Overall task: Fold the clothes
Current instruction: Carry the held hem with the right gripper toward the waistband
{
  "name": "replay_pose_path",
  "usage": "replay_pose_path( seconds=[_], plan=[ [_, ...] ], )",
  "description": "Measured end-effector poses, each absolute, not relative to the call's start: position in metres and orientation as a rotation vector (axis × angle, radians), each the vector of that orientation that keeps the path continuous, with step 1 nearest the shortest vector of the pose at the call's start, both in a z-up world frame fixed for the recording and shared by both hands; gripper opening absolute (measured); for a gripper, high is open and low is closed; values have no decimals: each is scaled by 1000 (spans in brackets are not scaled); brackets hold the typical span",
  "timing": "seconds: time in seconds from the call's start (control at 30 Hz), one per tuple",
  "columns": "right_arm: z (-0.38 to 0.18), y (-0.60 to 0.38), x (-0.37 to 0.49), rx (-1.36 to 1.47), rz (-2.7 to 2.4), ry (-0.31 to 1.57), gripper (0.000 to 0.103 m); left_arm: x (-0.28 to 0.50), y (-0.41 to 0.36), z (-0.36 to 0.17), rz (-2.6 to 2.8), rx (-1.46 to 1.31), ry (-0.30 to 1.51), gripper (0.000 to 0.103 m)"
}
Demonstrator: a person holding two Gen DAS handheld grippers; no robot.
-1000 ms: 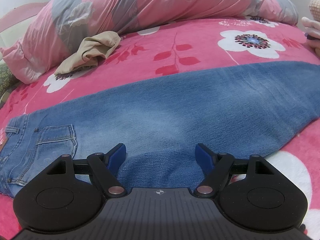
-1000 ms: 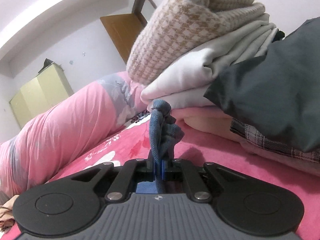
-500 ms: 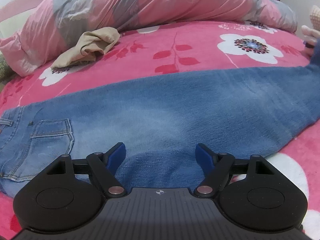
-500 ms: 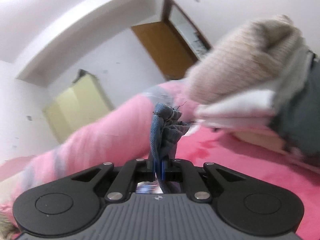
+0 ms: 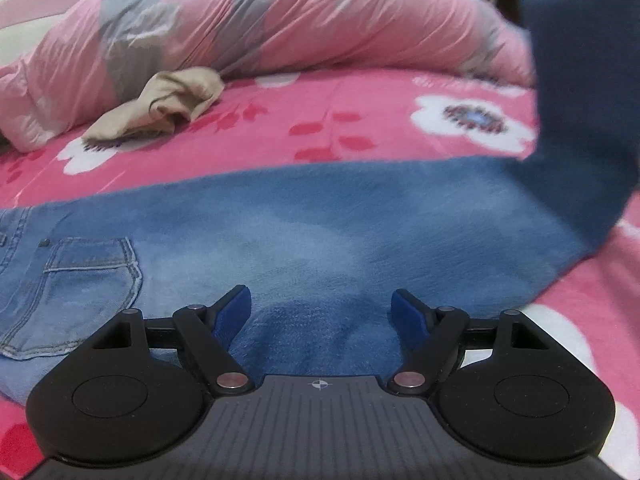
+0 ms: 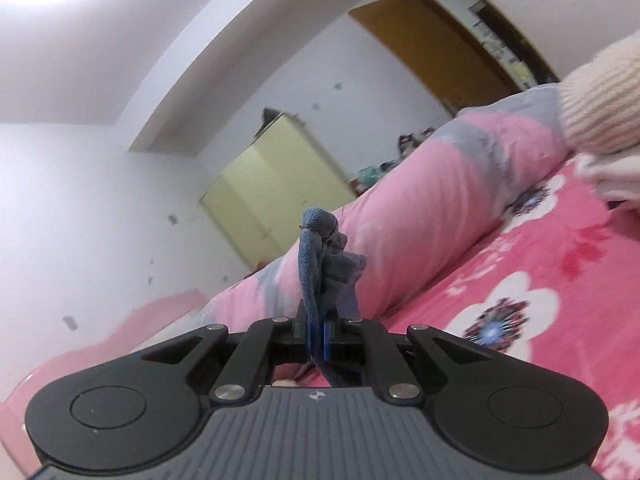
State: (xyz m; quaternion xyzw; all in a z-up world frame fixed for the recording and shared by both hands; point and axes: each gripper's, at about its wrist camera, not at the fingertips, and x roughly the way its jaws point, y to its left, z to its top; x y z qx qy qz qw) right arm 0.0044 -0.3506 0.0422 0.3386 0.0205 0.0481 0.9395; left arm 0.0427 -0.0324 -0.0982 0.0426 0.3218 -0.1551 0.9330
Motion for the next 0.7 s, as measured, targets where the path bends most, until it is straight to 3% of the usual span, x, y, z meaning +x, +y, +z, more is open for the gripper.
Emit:
replay_pose_path(
  seconds=[0.27,0.7],
  plan=[
    [52,-281,38,696,220,119,5,17,50,-58,-248,-113,525,78],
    [44,-109,89,569,439,253,5,-2,197,-71,-39,-417,461,76]
  ],
)
